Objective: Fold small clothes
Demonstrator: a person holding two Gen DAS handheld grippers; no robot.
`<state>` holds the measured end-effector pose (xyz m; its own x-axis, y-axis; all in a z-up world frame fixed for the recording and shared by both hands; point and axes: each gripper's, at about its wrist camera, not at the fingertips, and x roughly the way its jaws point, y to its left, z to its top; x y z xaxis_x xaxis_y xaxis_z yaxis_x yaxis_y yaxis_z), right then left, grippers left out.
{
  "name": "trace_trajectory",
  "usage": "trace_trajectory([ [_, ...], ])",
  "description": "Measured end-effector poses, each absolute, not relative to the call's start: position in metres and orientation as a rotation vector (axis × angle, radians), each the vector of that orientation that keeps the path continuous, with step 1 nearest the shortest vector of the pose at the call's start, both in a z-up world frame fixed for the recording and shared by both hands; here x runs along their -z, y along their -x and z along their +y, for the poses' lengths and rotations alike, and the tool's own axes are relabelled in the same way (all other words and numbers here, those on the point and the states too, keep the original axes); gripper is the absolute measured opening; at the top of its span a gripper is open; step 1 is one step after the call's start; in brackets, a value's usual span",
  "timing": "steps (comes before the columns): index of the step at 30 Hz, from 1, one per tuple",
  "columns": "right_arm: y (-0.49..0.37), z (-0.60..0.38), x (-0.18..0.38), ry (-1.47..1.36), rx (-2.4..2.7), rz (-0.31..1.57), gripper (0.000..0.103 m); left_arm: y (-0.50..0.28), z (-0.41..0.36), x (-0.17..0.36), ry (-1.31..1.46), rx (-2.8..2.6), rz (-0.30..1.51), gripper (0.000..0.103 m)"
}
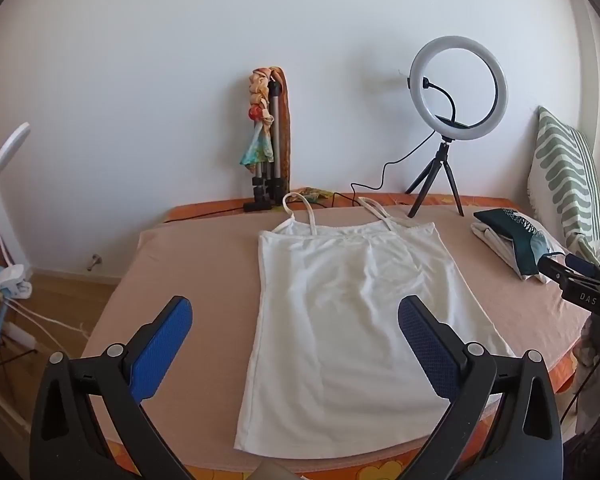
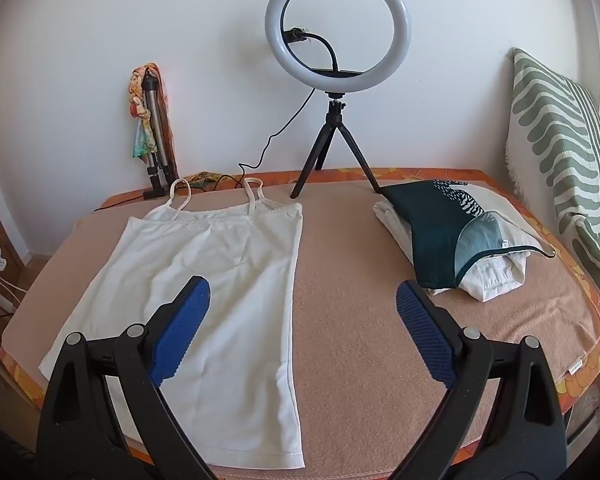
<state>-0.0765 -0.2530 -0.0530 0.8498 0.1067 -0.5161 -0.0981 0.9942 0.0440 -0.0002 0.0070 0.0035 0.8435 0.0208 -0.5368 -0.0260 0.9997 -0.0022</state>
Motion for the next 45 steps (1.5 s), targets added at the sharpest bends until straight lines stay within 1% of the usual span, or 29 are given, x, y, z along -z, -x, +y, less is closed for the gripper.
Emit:
trace_trajectory([
  [45, 0.0745, -0.2547, 0.0503, -0.021, -0.109, 0.543, 0.096, 0.0012, 0.0096, -0.0080, 0.008, -0.031, 0.561, 0.102],
])
